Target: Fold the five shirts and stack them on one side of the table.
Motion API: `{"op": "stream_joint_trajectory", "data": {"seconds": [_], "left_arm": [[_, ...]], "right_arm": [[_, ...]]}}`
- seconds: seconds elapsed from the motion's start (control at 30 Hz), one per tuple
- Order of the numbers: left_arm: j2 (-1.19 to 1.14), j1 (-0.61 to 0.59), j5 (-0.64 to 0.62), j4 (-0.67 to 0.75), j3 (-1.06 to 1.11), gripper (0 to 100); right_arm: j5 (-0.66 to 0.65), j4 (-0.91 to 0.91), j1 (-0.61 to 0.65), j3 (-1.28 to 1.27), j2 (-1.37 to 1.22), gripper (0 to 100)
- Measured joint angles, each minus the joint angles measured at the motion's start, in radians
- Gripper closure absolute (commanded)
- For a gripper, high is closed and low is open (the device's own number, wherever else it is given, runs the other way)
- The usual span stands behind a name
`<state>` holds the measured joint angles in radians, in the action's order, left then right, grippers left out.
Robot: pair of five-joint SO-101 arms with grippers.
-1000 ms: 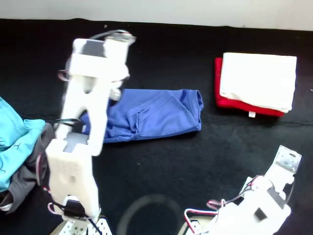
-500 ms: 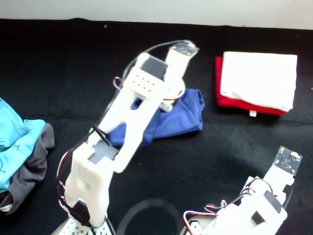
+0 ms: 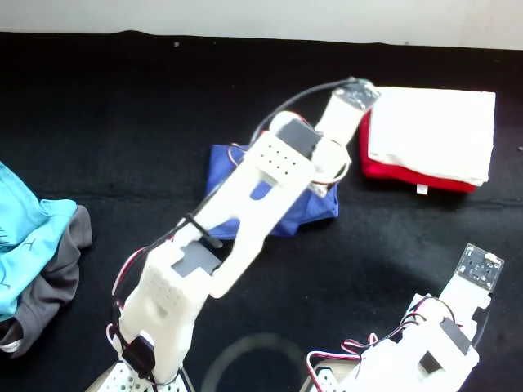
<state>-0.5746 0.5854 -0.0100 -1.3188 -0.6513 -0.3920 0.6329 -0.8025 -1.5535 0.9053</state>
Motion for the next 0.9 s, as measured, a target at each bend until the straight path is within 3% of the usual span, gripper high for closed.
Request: {"op": "stream_joint_trajectory", "data": {"seconds": [0.2, 0.43, 0.6, 0.7, 0.8, 0.9], "left_arm": [[-0.052, -0.002, 0.000, 0.078, 0.000, 98], [-0.058, -0.008, 0.000, 0.098, 0.000, 81], [-0.058, -0.009, 0.002, 0.097, -0.052, 82], [-0.058, -0.035, 0.003, 0.017, -0.115, 88], [-0.058, -0.074, 0.003, -0.126, -0.158, 100], [-0.058, -0.120, 0.003, -0.256, -0.163, 99]], "right_arm": [[0.000, 0.000, 0.002, 0.000, 0.000, 99.1], [0.000, 0.000, 0.002, 0.000, 0.000, 99.1], [0.000, 0.000, 0.002, 0.000, 0.000, 99.1], [0.000, 0.000, 0.002, 0.000, 0.000, 99.1], [0.000, 0.000, 0.002, 0.000, 0.000, 99.1], [0.000, 0.000, 0.002, 0.000, 0.000, 99.1]]}}
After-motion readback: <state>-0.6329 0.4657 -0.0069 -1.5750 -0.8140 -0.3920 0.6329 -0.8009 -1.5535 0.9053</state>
